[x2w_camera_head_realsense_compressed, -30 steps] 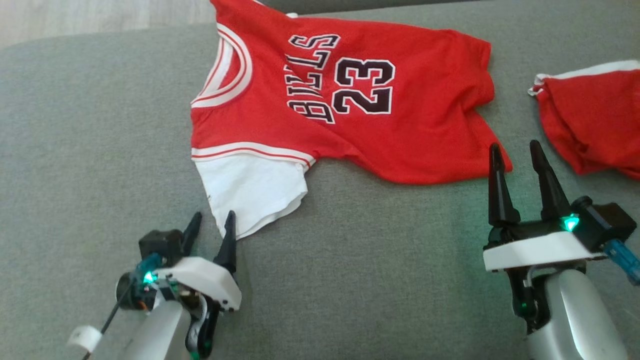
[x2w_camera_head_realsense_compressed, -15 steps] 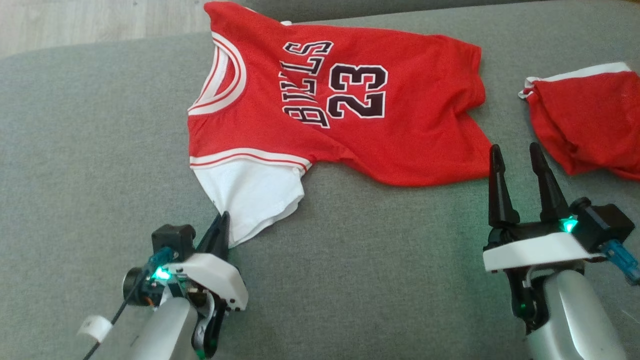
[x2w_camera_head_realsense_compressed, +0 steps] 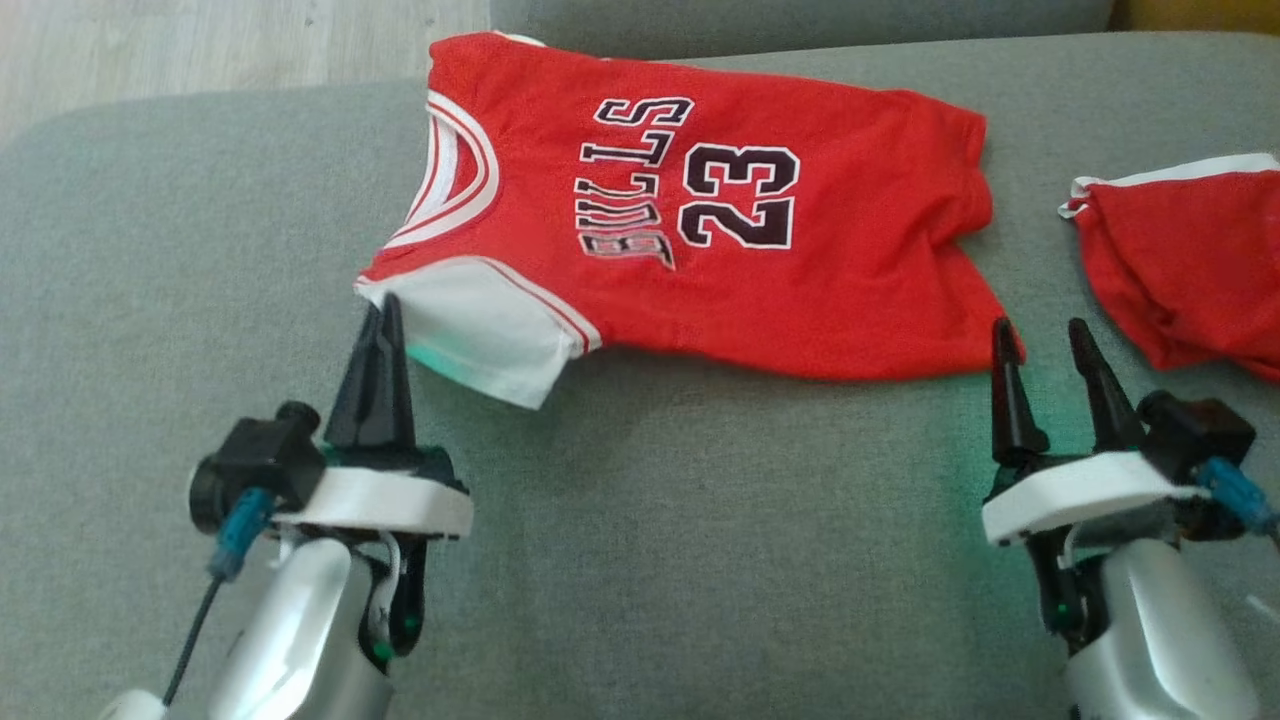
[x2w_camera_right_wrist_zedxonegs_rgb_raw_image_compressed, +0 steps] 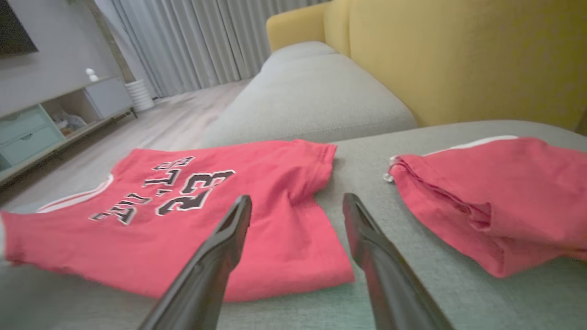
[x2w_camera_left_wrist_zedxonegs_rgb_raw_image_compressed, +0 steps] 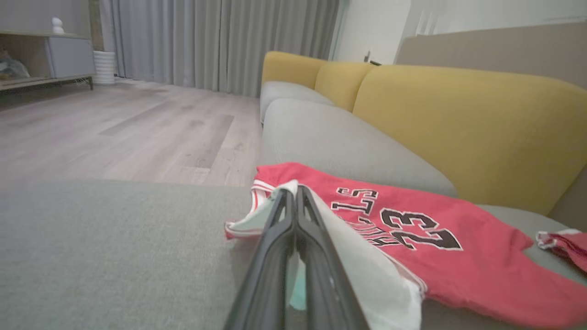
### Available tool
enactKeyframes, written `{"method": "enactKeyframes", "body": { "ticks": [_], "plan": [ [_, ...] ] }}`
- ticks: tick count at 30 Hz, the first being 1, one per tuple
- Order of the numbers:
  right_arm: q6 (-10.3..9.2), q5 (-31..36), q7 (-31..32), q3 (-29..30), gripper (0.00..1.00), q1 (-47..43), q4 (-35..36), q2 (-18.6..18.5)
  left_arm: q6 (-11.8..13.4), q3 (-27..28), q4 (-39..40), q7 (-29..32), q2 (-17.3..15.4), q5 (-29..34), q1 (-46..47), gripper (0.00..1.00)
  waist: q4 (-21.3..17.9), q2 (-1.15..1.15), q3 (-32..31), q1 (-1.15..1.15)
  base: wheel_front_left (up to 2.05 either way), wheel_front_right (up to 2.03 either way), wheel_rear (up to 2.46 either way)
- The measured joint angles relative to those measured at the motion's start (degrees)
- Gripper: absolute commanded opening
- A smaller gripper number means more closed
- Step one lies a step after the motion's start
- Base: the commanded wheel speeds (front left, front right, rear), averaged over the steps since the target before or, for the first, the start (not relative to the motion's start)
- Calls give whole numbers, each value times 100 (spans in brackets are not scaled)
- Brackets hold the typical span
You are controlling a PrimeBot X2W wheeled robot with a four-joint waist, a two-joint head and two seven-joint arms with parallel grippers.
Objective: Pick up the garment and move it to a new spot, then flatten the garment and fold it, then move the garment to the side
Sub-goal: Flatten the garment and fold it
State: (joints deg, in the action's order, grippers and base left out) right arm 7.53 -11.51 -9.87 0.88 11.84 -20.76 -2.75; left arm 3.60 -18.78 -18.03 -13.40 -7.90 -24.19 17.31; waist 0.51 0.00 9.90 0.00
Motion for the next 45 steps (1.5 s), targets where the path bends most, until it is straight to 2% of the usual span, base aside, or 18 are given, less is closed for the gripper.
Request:
{"method": "enactKeyframes", "body": {
  "ticks": [8,14,23,24,25,26,30,36,42,45],
  "plan": [
    [0,-58,283,235,100,498,-1103,-2,67,316,665,-105,100,231,1,0,153,0,192,0,0,0,0],
    [0,-58,291,207,100,654,-1790,-1,-60,381,701,-105,204,367,-21,0,220,0,240,0,0,0,0],
    [0,-51,260,22,100,1019,-2324,-22,-215,461,693,-105,325,520,-21,0,197,0,248,0,0,0,0],
    [0,-62,263,-35,62,1059,-2368,-34,-219,475,680,-105,330,541,-21,0,195,0,247,0,0,0,0],
    [0,-104,269,-120,10,1096,-2413,-51,-219,491,654,-105,332,569,-21,0,193,0,242,0,0,0,0],
    [0,-177,285,-263,0,1126,-2438,-60,-219,514,610,-107,334,571,-21,0,189,0,233,0,0,0,0],
    [0,-606,264,-638,0,1141,-2416,-44,-208,601,423,-107,337,592,-46,0,163,0,165,0,0,0,0],
    [0,-958,-38,-745,0,1176,-1965,-33,-272,727,254,-105,318,500,-197,0,37,0,-59,0,0,0,0],
    [0,-808,-41,-694,0,1400,-808,-51,-392,955,533,-78,285,220,168,0,-65,0,-402,0,0,0,0],
    [0,-798,164,-699,0,1532,-60,-235,-407,1049,855,-21,311,31,614,0,-109,0,-592,0,0,0,0]
  ]
}}
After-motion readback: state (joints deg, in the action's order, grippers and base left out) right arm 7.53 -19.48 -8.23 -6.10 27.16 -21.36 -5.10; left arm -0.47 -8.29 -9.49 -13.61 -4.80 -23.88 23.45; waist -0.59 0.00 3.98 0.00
